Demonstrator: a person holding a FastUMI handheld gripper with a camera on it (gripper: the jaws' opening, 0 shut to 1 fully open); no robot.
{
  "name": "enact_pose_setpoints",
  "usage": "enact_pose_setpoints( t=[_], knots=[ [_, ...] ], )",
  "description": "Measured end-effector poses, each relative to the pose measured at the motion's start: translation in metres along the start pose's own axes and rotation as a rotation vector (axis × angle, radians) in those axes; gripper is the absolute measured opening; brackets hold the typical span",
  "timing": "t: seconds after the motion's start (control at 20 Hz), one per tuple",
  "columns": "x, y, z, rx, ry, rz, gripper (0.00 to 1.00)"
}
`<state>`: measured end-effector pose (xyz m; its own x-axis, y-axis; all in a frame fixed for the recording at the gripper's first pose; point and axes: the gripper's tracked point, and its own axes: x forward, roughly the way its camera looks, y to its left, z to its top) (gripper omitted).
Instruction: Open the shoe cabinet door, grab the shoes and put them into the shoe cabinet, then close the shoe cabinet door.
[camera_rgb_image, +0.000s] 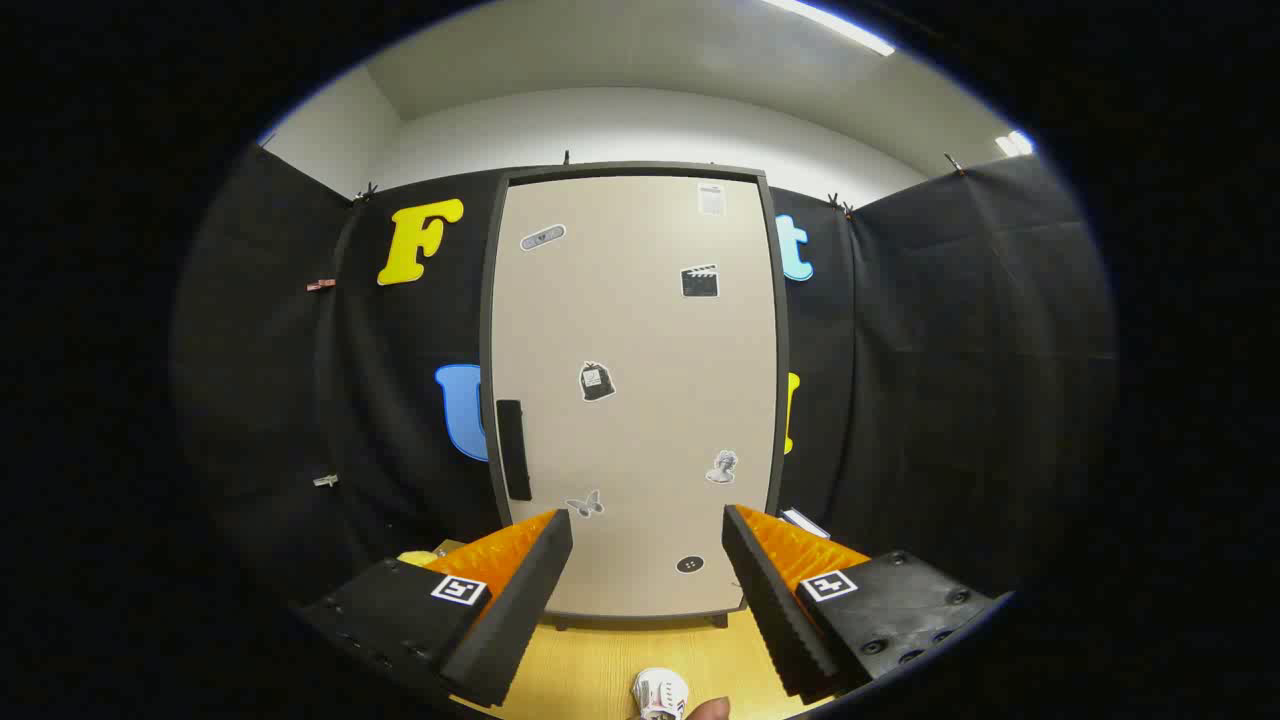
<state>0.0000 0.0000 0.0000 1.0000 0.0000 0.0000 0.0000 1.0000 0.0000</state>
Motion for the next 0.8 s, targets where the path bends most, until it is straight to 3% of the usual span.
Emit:
enact_pose_setpoints(
  t=[0.8],
  knots=[
    [0.01, 0.014, -0.008, -0.012, 0.014, -0.009, 0.98]
  ],
)
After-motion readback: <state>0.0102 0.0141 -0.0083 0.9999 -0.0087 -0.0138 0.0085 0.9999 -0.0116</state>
